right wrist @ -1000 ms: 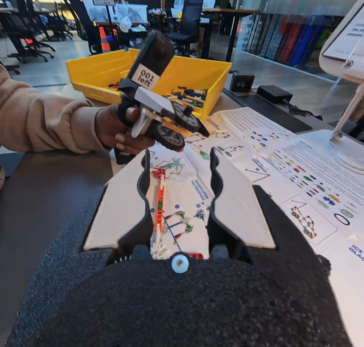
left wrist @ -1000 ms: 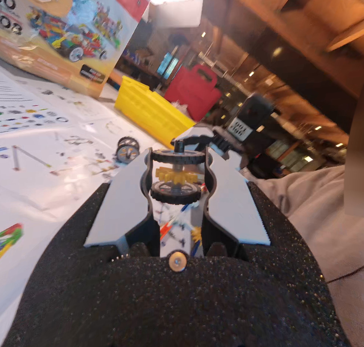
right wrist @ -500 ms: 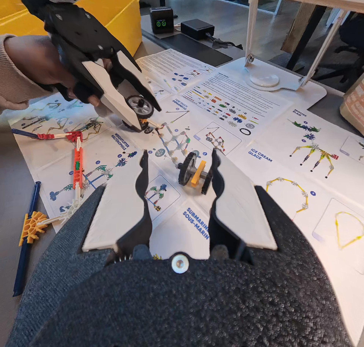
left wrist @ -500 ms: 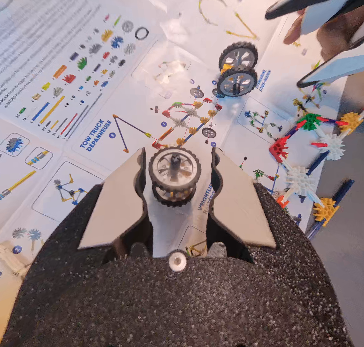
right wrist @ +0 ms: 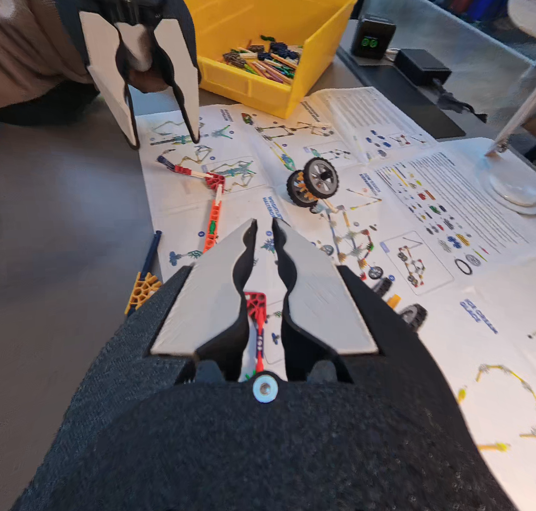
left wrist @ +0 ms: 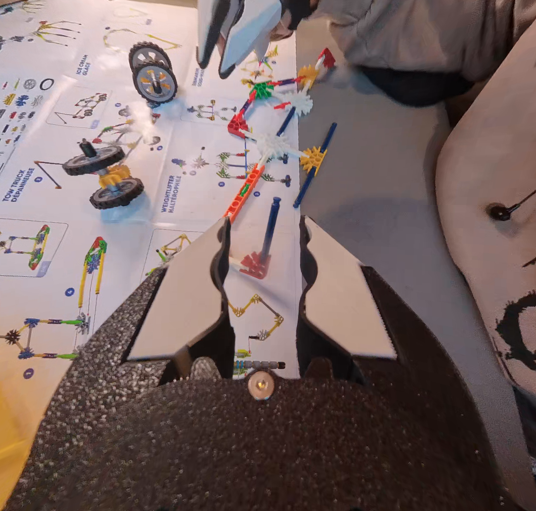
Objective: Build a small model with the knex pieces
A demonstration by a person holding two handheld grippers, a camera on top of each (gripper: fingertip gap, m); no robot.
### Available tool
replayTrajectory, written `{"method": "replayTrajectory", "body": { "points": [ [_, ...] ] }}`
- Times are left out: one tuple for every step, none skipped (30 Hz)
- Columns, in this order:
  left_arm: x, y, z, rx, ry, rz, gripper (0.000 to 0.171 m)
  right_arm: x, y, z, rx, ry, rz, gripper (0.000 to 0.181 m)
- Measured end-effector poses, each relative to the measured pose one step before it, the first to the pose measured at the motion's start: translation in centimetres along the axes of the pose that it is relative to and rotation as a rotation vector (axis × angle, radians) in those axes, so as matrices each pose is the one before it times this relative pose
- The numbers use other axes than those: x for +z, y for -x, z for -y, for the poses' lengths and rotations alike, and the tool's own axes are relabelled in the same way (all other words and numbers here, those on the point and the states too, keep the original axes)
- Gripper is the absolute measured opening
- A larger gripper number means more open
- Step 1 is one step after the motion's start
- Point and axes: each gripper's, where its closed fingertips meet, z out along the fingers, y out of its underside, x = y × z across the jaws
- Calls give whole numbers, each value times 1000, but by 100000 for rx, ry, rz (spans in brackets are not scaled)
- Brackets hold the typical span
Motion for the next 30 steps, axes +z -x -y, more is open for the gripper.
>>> {"method": "replayTrajectory", "body": {
  "points": [
    [402, -370, -509, 4497, 3815, 1679, 44, 680, 1063, 229, -1756, 364, 2683, 21],
    [434, -174, -559, 4287, 4879, 2083, 40, 766, 1180, 92, -1846, 1348, 3455, 26],
    [427, -15, -790, 3238, 6238, 1735, 39, 811, 963, 201, -2238, 719, 1870, 32],
    [395, -10, -938, 1773, 6031, 663, 36, 804, 950, 342, -2321, -173, 1881, 35],
    [355, 62, -872, 707, 4449, 426, 32, 816, 906, 497, -1137, -990, 1835, 35],
    [341, 243, -718, 437, 2840, 1260, 25, 870, 855, 581, -832, -1219, 1710, 36],
    [272, 289, -309, 124, 560, 1450, 19, 902, 870, 475, -1526, -422, 1883, 38],
    [145, -135, 34, -509, -533, -1462, 18, 901, 558, 343, -2237, 537, 178, 40],
    [117, -235, 137, -821, -381, -2008, 15, 841, 296, -2, -3423, 2562, -1037, 40],
    [104, -91, 196, -508, -834, -874, 15, 712, 230, -275, -4573, 3743, -914, 40],
    [96, -69, 281, -845, -1637, -631, 15, 488, 383, -197, -4356, 2344, 332, 40],
    [89, -178, 303, -1172, -1823, -1315, 14, 269, 332, 83, -2135, -87, 519, 36],
    [33, -180, 287, -714, -1583, -1202, 14, 98, 312, 25, -853, -154, 947, 30],
    [0, -102, 256, -484, -1206, -721, 14, -24, 76, 38, -1511, -272, -539, 21],
    [7, -105, 272, -762, -1337, -853, 14, -144, 50, 174, -3227, -1008, -1237, 16],
    [-9, -201, 412, -983, -2254, -1515, 14, -156, 117, 87, -4311, -176, -891, 11],
    [41, -214, 303, -958, -1781, -1677, 14, -169, -35, 57, -4094, 206, -1614, 8],
    [58, -61, 203, -565, -1356, -688, 14, -199, 62, 26, -2708, 285, -274, 6],
    [15, 79, 217, -217, -1662, 148, 15, -208, 49, -135, -582, 1184, 558, 4],
    [-41, 171, 282, -156, -2189, 599, 15, -307, -395, -108, 119, 225, -1766, 0],
    [-115, 206, 367, 30, -2652, 996, 14, -417, -673, 12, 674, -1401, -3079, 0],
    [-165, 40, 312, 773, -2194, 423, 15, -461, -539, -3, 2857, -1598, -1063, 0],
    [-141, 31, 213, 1353, -1273, 757, 18, -471, -487, 7, 4034, -1776, -135, 0],
    [-66, 200, 155, 1672, -593, 2145, 22, -465, -596, 65, 3266, -2198, -1134, 0],
    [-3, 256, 124, 1696, -330, 2616, 24, -395, -349, 66, 2928, -2030, 23, 0],
    [51, 85, 91, 1152, -79, 1319, 22, -291, -175, 97, 3244, -1937, 672, 0],
    [130, -25, 60, 584, 50, 436, 20, -204, -201, 63, 2682, -1617, 2, 0],
    [206, -110, -78, 473, 705, -114, 17, -112, -231, -106, 1732, -446, -598, 0],
    [226, -292, -270, 904, 1740, -1180, 9, -117, -266, -279, 753, 747, -827, 0],
    [218, -180, -273, 1300, 1656, -378, 4, -158, -245, -260, 779, 640, -491, 0]
  ]
}}
